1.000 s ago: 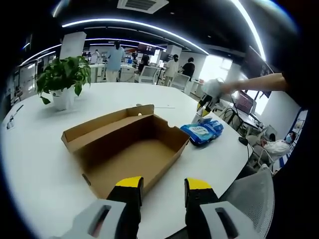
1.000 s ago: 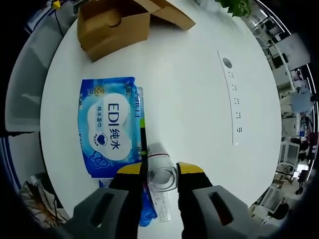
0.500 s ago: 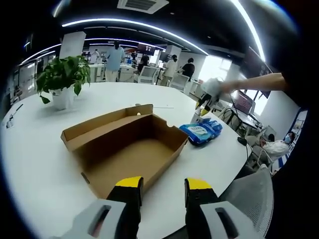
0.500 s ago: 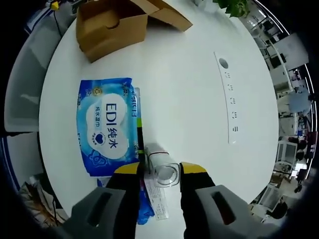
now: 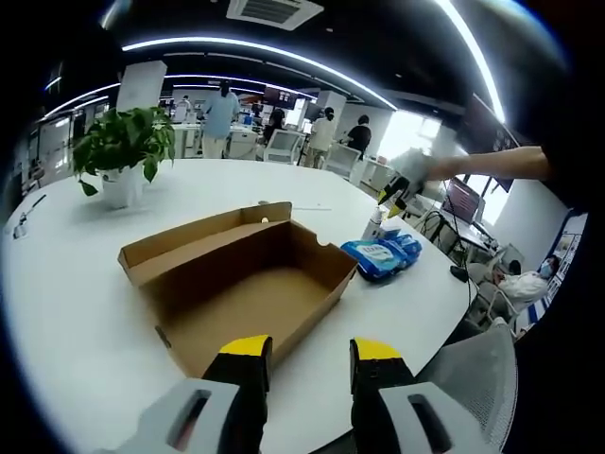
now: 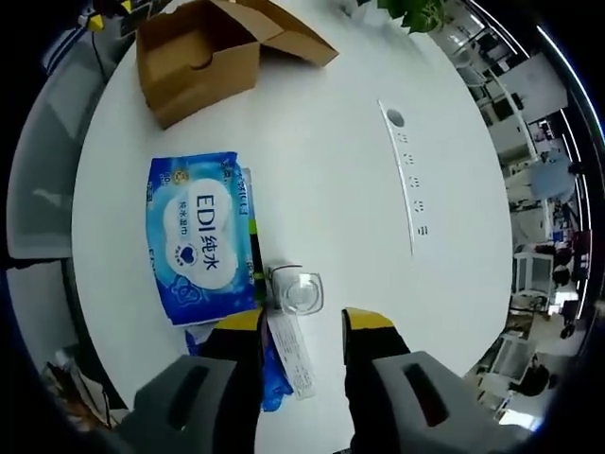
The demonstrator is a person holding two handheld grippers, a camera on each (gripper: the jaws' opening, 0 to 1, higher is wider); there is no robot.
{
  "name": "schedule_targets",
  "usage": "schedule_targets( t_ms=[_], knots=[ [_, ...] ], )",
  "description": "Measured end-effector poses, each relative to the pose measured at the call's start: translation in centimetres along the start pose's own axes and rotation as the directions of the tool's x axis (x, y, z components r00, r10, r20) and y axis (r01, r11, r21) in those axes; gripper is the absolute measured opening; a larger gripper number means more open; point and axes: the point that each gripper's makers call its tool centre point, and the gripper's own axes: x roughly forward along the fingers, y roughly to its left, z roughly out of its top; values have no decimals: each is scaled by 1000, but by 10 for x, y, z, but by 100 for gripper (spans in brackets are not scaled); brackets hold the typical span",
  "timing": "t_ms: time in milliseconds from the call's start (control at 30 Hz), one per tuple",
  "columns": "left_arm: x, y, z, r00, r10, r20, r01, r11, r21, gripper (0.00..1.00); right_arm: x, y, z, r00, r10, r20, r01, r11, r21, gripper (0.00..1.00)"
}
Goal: Operate the shoe box by opening the lid, removing the specified soft item, and placing it in the target area until the item is outside and the box remains undamaged.
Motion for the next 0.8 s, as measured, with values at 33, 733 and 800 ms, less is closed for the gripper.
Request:
schedule_targets(
  t_ms=[33, 733, 800],
  knots=[
    [0, 0, 2, 1000, 1, 8, -1, 1000, -3, 33, -3, 0, -1, 1000, -6, 9, 6, 1000, 16, 29],
    [-32, 75, 1, 953, 284, 108, -254, 940, -227, 32, -71, 47, -31, 898, -246, 364, -142, 622, 770, 32],
    [-33, 85, -6, 945, 315, 92, -284, 925, -252, 32, -74, 58, -32, 896, -255, 363, -143, 610, 780, 33]
  ],
)
